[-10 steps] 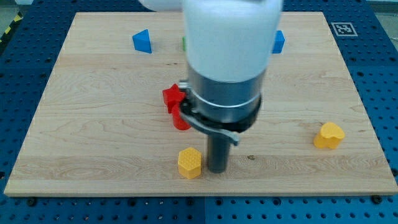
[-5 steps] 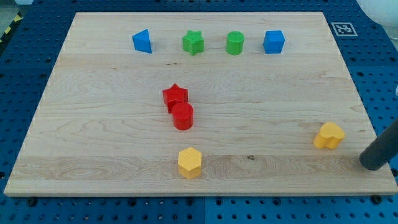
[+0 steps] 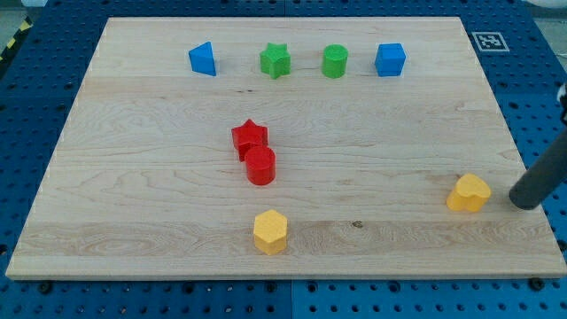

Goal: Move yellow heart towards left of the board

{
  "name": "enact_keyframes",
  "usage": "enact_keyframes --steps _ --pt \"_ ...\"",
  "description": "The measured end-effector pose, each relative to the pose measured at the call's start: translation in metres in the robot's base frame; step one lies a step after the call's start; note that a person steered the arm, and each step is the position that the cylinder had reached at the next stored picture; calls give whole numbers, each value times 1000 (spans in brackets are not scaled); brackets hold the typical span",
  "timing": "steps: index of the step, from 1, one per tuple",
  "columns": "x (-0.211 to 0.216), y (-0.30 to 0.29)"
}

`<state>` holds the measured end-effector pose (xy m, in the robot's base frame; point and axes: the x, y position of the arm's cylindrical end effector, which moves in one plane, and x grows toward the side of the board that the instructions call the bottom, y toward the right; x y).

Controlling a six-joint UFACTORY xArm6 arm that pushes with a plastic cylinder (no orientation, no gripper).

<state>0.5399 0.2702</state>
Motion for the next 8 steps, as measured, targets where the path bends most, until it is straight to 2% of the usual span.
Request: enact_keyframes --steps 2,8 --pt "-2 -19" --pt "-6 -168"
